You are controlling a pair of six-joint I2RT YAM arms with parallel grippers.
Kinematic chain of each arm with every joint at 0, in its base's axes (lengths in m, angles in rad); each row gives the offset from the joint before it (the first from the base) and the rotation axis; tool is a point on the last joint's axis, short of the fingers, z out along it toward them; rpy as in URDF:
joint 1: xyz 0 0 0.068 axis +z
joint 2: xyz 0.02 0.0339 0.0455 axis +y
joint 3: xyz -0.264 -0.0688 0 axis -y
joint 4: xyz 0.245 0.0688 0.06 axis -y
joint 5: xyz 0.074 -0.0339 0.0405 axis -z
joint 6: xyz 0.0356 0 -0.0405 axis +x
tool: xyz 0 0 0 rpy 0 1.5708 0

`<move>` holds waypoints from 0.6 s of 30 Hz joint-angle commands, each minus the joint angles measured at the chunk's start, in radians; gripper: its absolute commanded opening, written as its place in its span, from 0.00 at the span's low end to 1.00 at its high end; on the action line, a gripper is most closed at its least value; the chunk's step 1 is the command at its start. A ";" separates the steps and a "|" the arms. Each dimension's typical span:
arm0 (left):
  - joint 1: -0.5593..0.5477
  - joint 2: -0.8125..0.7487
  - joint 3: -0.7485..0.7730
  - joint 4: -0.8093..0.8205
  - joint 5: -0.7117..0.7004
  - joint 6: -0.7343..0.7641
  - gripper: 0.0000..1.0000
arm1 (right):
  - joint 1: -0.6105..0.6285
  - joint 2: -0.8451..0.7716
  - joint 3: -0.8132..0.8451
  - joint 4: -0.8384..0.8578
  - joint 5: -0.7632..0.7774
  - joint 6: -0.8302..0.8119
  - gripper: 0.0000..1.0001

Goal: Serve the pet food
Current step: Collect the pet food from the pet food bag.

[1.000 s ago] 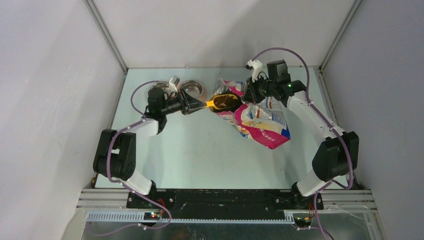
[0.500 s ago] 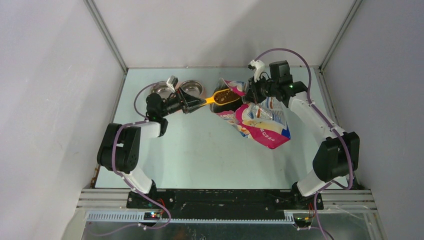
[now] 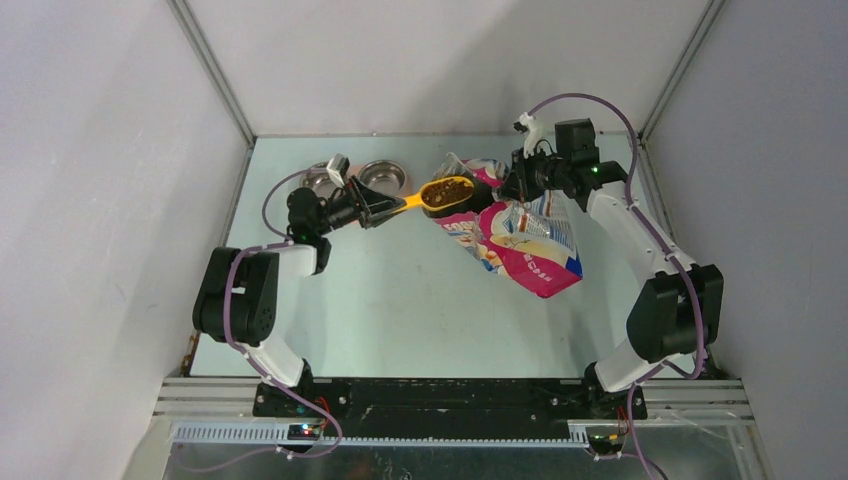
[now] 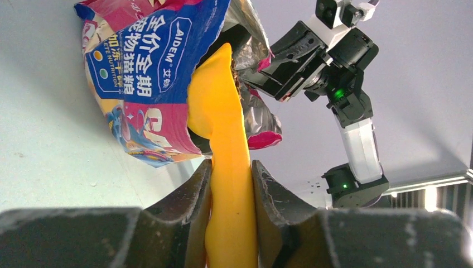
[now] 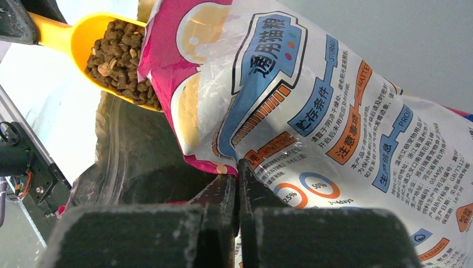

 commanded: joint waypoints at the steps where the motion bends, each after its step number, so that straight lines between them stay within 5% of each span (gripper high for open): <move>1: 0.008 -0.038 -0.001 0.105 0.024 -0.043 0.00 | -0.032 0.021 0.000 -0.005 0.092 -0.007 0.00; 18: 0.063 -0.089 0.006 0.108 0.024 -0.044 0.00 | -0.042 0.058 0.001 -0.014 0.116 -0.032 0.00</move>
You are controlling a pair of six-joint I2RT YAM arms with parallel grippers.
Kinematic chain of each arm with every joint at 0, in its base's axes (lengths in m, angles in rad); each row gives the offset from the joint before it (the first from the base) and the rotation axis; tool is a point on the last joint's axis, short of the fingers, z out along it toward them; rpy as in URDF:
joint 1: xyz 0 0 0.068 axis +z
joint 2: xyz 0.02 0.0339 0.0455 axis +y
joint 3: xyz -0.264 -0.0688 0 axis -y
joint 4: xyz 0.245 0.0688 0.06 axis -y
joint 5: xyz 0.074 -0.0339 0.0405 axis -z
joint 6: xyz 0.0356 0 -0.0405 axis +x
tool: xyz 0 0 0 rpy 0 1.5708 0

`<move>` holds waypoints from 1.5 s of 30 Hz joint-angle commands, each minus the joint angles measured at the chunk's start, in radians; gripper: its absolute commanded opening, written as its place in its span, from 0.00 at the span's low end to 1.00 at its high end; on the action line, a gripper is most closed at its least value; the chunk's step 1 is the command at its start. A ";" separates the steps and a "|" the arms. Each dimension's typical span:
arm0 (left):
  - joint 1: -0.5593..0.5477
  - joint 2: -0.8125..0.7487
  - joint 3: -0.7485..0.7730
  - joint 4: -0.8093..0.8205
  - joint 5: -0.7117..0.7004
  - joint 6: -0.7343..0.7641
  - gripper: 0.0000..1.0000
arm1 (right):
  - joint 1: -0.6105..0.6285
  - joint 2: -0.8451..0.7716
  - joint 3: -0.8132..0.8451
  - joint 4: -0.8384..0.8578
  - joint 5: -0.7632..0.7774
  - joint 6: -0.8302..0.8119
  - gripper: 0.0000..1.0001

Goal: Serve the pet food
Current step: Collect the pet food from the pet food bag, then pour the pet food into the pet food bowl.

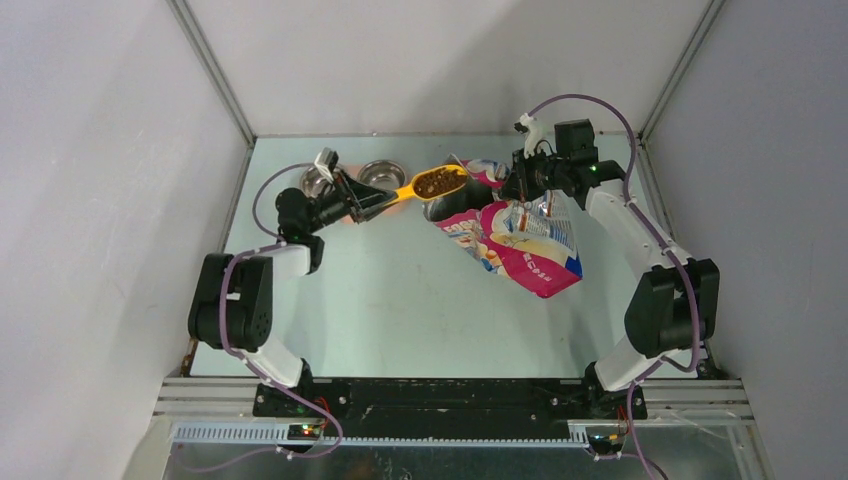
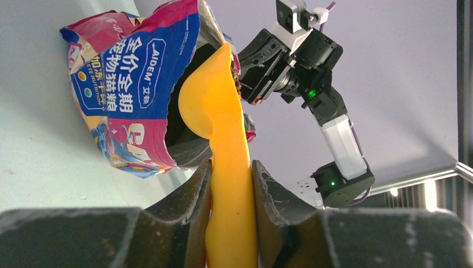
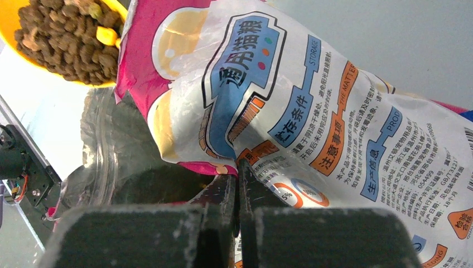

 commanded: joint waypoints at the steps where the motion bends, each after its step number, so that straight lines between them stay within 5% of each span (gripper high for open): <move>1: 0.037 -0.058 0.008 0.029 0.009 0.021 0.00 | -0.029 0.036 0.000 -0.019 0.120 -0.035 0.00; 33: 0.411 0.075 0.017 0.103 -0.005 0.014 0.00 | -0.028 0.021 -0.010 -0.022 0.140 -0.045 0.00; 45: 0.497 0.133 0.038 -0.036 -0.082 0.160 0.00 | -0.024 0.020 -0.013 -0.021 0.141 -0.046 0.00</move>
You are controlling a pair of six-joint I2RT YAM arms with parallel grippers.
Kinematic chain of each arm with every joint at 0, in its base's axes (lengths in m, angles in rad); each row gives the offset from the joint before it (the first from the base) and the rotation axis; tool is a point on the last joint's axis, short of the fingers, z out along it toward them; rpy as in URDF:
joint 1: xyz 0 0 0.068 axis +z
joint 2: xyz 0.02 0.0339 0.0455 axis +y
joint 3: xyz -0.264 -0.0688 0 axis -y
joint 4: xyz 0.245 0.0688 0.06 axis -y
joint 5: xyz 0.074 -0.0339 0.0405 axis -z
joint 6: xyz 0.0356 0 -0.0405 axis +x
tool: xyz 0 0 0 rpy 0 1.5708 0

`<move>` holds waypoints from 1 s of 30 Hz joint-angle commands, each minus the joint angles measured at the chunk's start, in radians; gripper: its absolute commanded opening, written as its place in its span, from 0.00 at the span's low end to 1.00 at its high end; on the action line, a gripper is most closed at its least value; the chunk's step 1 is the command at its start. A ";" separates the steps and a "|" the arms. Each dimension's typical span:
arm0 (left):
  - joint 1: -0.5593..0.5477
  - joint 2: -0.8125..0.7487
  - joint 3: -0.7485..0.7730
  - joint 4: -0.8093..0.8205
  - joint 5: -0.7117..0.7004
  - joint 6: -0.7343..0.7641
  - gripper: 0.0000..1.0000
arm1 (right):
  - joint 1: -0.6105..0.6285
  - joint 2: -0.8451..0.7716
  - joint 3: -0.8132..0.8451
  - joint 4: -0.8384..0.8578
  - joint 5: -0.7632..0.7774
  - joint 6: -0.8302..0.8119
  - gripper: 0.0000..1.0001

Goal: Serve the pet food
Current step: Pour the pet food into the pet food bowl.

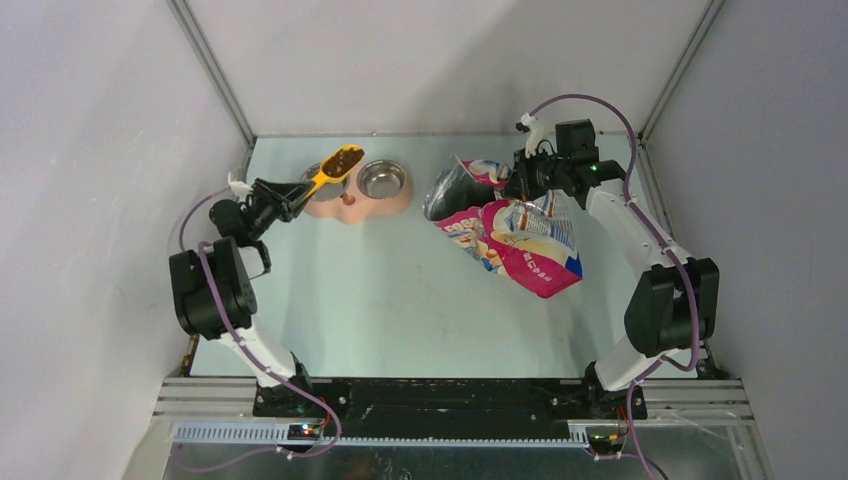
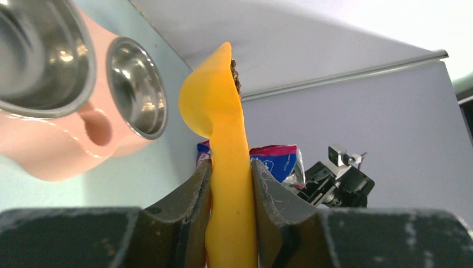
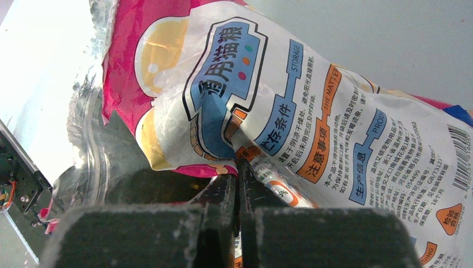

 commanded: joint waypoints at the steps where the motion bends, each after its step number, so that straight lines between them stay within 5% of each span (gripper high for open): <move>1: 0.029 0.021 0.040 0.002 -0.041 0.073 0.00 | -0.018 0.014 -0.012 -0.024 0.109 -0.040 0.00; 30: 0.111 0.160 0.084 -0.059 -0.145 0.217 0.00 | -0.014 0.014 -0.015 -0.030 0.102 -0.040 0.00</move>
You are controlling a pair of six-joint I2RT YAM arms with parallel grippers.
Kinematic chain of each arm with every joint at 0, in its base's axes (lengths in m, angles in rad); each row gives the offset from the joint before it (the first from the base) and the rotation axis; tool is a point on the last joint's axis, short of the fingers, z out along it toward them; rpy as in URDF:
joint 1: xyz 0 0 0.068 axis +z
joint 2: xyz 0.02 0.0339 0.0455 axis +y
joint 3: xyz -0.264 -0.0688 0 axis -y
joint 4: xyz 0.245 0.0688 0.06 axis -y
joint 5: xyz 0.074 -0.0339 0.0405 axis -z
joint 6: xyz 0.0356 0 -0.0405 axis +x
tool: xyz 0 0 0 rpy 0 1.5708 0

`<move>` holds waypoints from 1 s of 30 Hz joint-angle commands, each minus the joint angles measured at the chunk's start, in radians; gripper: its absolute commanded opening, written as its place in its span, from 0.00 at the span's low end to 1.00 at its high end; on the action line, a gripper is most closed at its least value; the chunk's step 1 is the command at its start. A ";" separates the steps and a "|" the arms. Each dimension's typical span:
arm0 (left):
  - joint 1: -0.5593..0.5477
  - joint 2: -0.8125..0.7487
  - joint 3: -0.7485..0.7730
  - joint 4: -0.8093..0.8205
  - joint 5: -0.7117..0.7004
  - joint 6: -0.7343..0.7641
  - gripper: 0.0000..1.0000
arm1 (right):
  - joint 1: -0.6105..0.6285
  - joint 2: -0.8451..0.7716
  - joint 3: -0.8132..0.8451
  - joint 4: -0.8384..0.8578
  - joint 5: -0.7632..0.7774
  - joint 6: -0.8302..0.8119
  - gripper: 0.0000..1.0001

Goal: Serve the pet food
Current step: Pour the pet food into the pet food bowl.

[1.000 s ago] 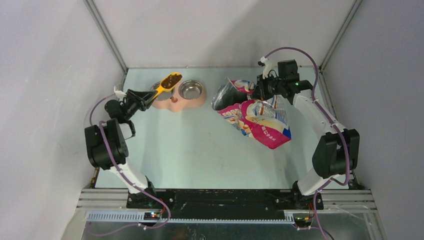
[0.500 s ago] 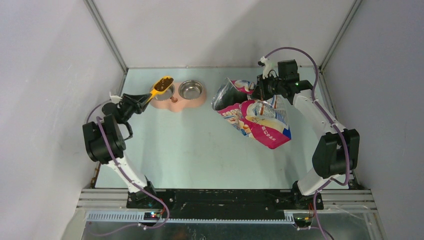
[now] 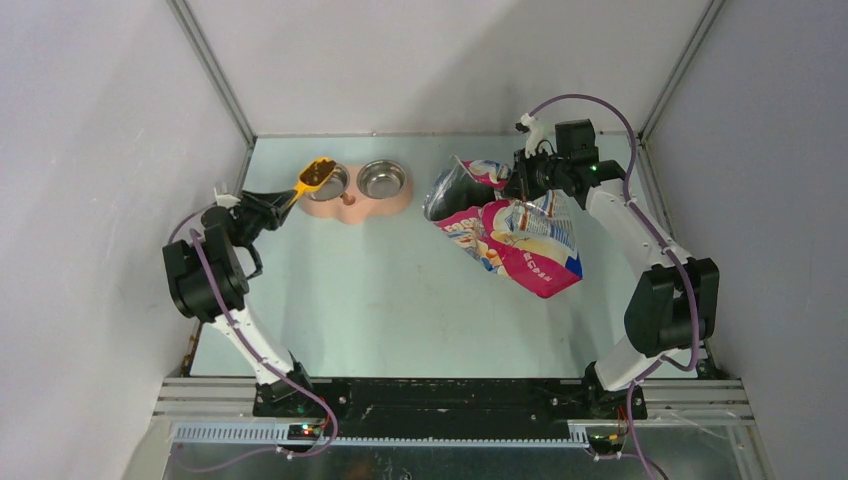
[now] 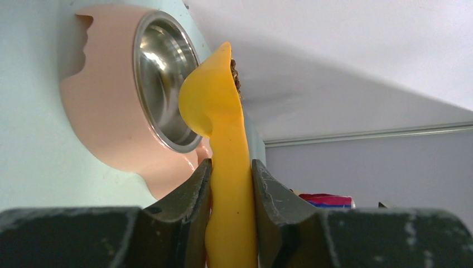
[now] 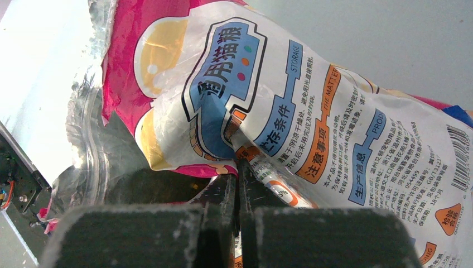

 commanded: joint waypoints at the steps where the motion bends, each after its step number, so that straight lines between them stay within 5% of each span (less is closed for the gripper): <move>1: 0.009 0.005 0.041 0.008 -0.036 0.064 0.00 | -0.015 0.013 -0.016 -0.028 0.099 -0.037 0.00; 30: 0.009 -0.181 0.083 -0.413 -0.120 0.313 0.00 | -0.019 -0.025 -0.029 -0.026 0.080 -0.037 0.00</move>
